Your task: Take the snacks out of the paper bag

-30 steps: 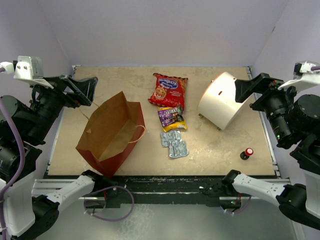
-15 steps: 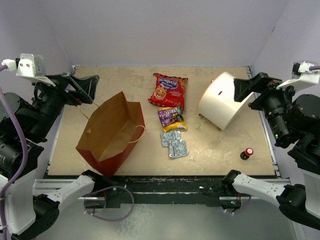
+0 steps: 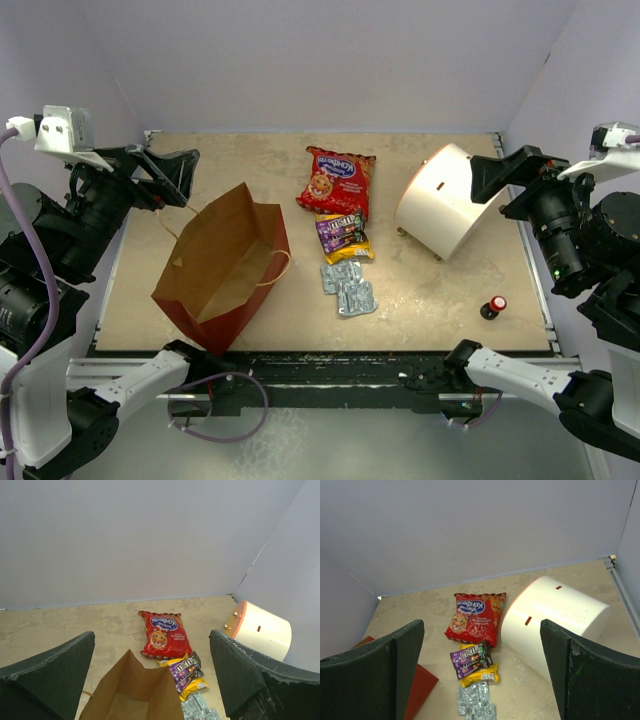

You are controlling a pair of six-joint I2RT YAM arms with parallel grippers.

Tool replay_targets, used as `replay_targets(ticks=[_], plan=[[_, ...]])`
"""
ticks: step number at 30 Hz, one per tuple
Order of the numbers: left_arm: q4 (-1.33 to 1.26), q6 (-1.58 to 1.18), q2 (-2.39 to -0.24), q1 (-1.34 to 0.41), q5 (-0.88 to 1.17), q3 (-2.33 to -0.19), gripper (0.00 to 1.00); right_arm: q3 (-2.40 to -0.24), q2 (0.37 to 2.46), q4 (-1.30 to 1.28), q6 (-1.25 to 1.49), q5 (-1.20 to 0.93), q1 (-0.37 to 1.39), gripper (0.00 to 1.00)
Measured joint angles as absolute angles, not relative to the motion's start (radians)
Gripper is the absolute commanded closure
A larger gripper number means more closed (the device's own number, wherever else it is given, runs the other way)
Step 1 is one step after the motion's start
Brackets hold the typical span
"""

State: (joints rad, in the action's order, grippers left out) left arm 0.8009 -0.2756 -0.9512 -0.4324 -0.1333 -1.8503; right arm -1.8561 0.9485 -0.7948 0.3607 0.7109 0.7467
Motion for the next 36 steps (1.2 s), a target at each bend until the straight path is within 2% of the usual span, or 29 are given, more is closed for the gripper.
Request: replay_targets(ticks=[27, 36], plan=[[0.791, -0.265, -0.958, -0.432, -0.123, -1.834, 0.01, -1.839, 0.943, -0.773, 0.377, 0.754, 0.747, 0.0], [0.796, -0.269, -0.959, -0.432, -0.13, -1.798, 0.01, -1.86, 1.008, -0.785, 0.381, 0.77, 0.747, 0.0]])
